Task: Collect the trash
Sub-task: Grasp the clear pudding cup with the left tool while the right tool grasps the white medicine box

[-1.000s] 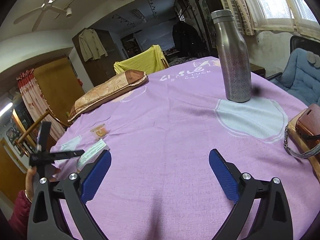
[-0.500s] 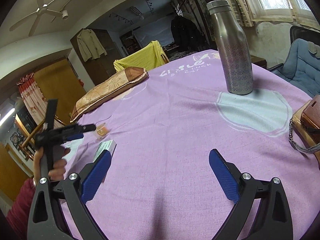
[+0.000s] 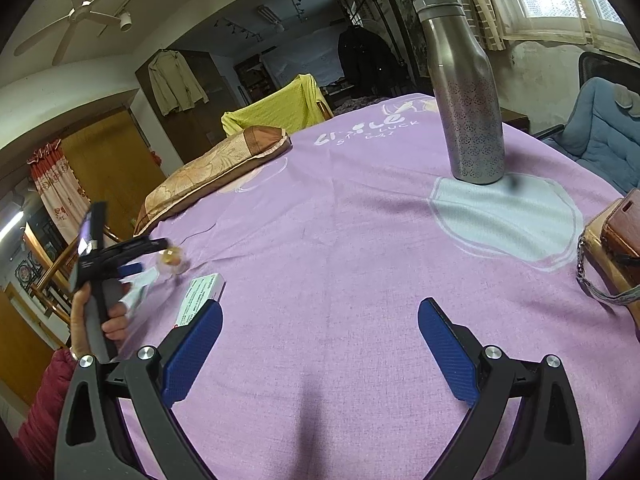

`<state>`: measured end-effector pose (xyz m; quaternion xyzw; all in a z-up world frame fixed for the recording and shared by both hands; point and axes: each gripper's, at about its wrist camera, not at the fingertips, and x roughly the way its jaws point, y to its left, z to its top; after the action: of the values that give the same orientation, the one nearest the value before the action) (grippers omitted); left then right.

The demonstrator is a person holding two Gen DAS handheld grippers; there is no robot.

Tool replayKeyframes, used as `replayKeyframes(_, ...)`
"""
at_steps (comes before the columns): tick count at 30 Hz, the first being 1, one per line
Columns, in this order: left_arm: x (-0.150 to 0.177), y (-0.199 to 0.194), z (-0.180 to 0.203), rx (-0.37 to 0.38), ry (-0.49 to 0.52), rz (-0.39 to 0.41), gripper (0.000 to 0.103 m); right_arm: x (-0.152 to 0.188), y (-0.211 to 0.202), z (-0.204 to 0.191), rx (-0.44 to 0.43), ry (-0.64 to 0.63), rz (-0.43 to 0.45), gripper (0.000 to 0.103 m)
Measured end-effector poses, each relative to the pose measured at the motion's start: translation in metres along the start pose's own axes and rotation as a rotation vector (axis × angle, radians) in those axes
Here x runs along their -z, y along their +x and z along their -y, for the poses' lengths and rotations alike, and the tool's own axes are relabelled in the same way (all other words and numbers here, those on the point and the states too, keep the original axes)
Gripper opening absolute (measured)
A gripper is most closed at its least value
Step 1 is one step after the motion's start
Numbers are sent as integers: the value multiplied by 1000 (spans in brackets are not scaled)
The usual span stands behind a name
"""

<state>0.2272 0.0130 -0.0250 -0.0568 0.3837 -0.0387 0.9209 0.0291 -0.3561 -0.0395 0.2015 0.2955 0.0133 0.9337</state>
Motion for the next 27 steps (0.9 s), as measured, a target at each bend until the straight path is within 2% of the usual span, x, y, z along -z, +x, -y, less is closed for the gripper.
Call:
replayKeyframes(3,6,-9,-21,16,-51,-3,96,0,1,0,-3,-2,-9,96)
replayKeyframes(7,17,-15,-19,102,-49,-39,97,1,3,0,0,-2,-27,96)
replayKeyframes(13,20,-13,2,51,34,-32,96,1,7,-15,38,-53,-47,97)
replayKeyframes(18,19,-17,-2,65,12,-23,96,-2,39,-69,-48,-176,-141,96)
replayKeyframes(22,16,-16,-7,73,-17,-34,96,-2,72,-116,-58,-296,-194,96)
replayKeyframes(26,15,-12,-11,94,-43,-62,96,2,103,-144,-49,-350,-261,95)
replayKeyframes(27,15,-11,-11,99,-46,-67,96,1,112,-148,-50,-350,-292,89)
